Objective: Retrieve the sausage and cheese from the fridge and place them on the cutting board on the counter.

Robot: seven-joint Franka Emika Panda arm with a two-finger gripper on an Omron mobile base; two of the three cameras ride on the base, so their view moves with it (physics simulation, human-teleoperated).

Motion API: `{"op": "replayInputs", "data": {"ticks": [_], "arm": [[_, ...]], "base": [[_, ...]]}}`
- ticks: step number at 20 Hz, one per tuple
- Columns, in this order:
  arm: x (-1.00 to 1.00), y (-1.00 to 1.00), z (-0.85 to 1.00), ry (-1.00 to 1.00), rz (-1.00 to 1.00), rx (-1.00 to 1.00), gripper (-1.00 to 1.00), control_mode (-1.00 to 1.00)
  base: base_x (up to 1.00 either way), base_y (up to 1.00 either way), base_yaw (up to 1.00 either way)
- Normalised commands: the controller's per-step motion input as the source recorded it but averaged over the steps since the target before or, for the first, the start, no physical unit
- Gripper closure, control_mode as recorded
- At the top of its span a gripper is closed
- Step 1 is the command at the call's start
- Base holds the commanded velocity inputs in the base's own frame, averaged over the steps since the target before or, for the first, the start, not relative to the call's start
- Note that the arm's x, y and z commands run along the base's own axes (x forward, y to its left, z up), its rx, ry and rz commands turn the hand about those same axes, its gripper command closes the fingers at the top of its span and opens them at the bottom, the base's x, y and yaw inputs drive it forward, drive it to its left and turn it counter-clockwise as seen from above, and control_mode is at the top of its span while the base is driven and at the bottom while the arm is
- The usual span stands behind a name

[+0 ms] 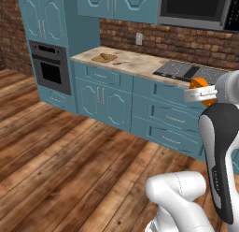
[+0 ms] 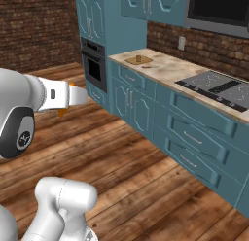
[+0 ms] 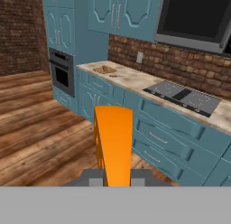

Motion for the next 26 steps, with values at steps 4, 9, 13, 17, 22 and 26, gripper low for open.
{"op": "replayInputs", "data": {"ticks": [4, 9, 13, 17, 22, 26], "arm": [[0.00, 0.00, 0.00, 0.00, 0.00, 0.00, 1.00, 1.00], [0.00, 0.00, 0.00, 0.00, 0.00, 0.00, 1.00, 1.00], [0.00, 0.00, 0.00, 0.00, 0.00, 0.00, 1.00, 1.00], [0.00, 0.00, 0.00, 0.00, 0.00, 0.00, 1.00, 1.00], [0.00, 0.00, 0.00, 0.00, 0.00, 0.00, 1.00, 1.00], [0.00, 0.00, 0.00, 0.00, 0.00, 0.00, 1.00, 1.00]], "base": [[1.00, 1.00, 0.00], [1.00, 0.74, 0.00], [1.00, 0.18, 0.00], [1.00, -0.07, -0.17], [1.00, 0.07, -0.41], [1.00, 0.51, -0.37]]}}
